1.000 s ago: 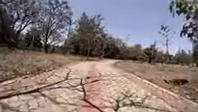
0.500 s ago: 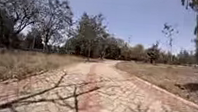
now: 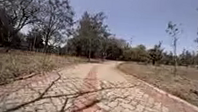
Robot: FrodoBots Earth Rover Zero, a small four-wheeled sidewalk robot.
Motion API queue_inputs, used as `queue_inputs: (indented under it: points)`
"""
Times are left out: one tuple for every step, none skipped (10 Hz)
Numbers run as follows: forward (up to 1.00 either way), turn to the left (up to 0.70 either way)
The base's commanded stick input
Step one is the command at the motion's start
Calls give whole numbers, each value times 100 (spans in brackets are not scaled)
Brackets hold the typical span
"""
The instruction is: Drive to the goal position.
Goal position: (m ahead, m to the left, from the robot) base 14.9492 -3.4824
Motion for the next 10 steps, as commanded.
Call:
queue_inputs:
  points:
    - [100,0]
    - [100,0]
    - [100,0]
    - [100,0]
    - [100,0]
    - [100,0]
    - [100,0]
    - [100,0]
    - [100,0]
    - [100,0]
